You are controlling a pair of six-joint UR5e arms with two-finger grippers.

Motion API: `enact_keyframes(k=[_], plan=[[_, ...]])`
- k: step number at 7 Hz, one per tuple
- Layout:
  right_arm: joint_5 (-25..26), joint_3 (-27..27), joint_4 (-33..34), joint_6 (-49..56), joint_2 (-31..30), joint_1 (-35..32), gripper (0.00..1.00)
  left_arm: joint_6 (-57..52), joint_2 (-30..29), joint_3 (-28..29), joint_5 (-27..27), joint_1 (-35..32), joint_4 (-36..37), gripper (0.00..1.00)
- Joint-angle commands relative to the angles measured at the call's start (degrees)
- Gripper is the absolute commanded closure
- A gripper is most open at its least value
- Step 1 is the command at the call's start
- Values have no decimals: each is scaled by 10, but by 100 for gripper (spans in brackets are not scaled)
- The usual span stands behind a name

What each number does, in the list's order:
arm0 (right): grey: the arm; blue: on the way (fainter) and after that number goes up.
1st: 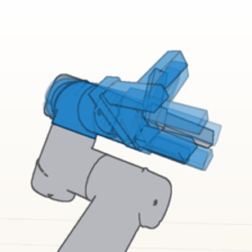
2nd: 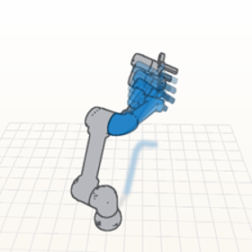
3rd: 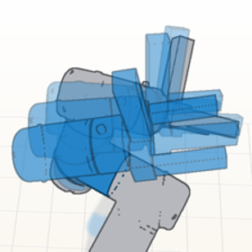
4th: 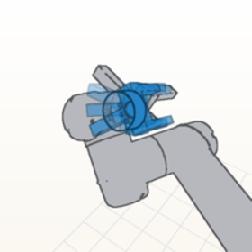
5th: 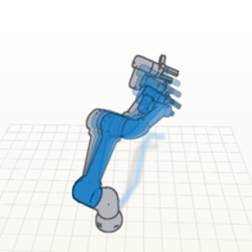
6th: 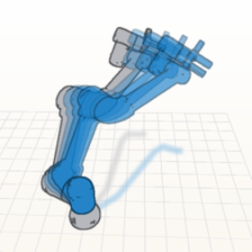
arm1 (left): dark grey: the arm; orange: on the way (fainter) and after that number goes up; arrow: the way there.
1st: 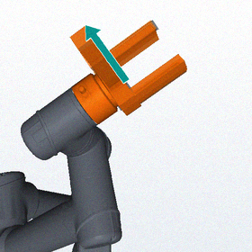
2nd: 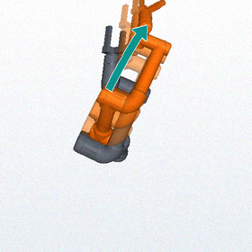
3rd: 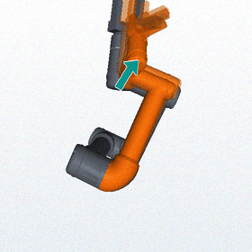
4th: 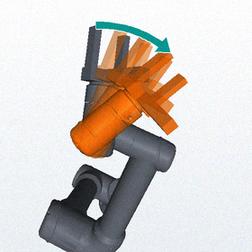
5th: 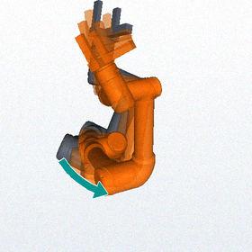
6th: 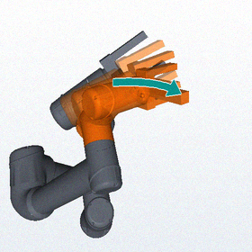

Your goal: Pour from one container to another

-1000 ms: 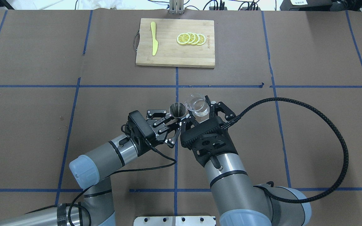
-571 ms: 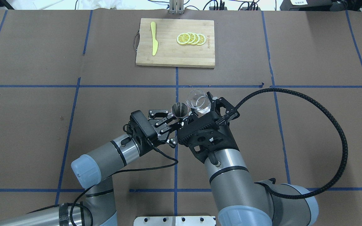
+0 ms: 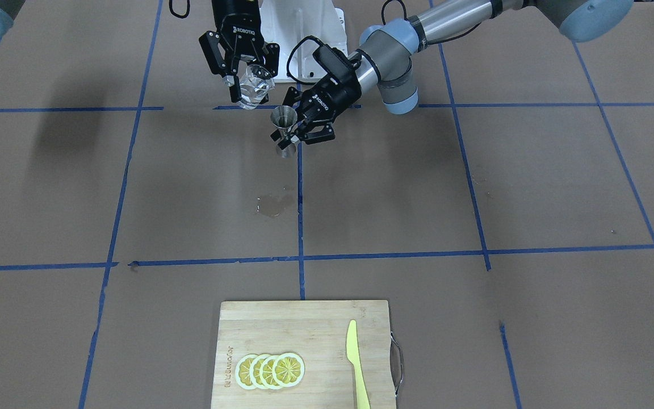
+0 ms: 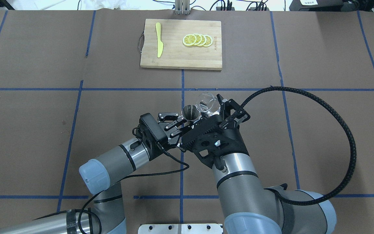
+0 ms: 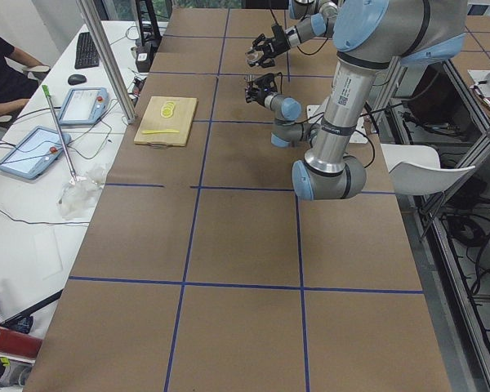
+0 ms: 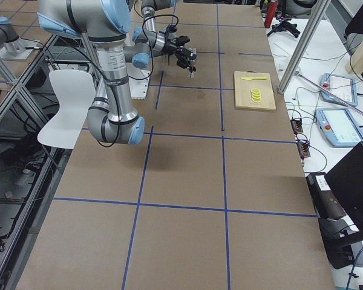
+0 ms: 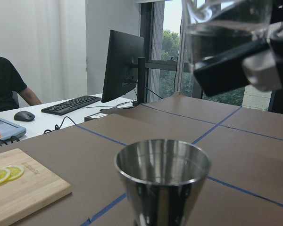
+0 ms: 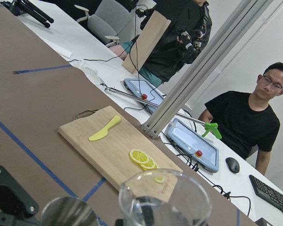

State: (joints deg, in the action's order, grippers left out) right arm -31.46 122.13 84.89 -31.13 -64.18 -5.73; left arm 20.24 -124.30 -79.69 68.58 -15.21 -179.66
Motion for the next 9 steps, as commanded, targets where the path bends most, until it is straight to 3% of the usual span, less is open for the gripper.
enact_keyframes(k=[1,9], plan=[[-1,16,49,0,3,1,100,0,-6,4,0,0,0,100],[-2,19,73,40,10,3,100,0,-16,11,1,3,0,100]])
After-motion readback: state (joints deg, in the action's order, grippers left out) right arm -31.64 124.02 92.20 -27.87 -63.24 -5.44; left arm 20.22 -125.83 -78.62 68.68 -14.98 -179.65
